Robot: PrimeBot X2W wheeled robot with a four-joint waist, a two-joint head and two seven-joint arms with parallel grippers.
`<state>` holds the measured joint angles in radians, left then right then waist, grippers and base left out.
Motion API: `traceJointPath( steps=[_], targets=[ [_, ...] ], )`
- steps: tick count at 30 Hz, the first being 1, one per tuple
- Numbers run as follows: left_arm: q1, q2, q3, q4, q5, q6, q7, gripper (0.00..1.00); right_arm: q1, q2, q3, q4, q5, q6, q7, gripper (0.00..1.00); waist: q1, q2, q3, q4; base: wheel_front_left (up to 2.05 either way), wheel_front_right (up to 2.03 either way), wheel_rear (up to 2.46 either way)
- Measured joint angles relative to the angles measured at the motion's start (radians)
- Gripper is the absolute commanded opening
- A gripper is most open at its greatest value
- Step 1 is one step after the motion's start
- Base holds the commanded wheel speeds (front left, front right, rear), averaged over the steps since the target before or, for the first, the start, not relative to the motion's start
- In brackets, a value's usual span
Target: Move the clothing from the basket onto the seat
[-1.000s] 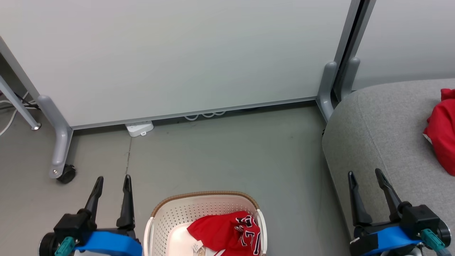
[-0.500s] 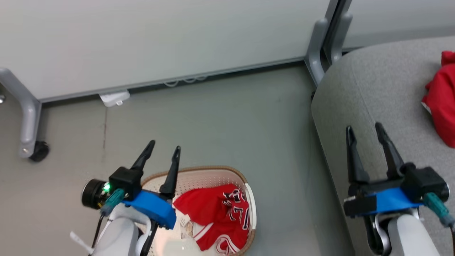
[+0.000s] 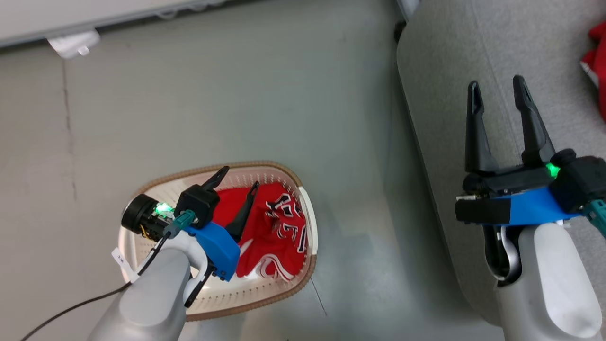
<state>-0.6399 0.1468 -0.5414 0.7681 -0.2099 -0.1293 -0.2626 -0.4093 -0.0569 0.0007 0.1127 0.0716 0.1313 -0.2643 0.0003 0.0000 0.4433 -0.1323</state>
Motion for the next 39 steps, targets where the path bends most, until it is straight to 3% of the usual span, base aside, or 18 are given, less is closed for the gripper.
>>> traceJointPath(
  steps=[7, 16, 39],
  targets=[
    [-0.123, 0.038, -0.136, 0.107, -0.038, 0.0, 0.0, 1.0, -0.086, 0.003, 0.005, -0.027, -0.002, 0.0, 0.0, 1.0, 0.0, 0.0, 0.165, -0.034, 0.0, 0.0, 0.0],
    [-0.231, 0.07, -0.238, 0.201, -0.071, 0.0, 0.0, 1.0, -0.156, 0.004, 0.009, -0.057, -0.006, 0.0, 0.0, 1.0, -0.0001, 0.0, 0.331, -0.065, 0.0, 0.0, 0.0],
    [-0.419, 0.088, -0.348, 0.307, -0.114, 0.0, 0.0, 1.0, -0.22, 0.005, 0.008, -0.1, -0.037, 0.0, 0.0, 1.0, -0.0001, 0.0, 0.567, -0.076, 0.0, 0.0, 0.0]
  ],
)
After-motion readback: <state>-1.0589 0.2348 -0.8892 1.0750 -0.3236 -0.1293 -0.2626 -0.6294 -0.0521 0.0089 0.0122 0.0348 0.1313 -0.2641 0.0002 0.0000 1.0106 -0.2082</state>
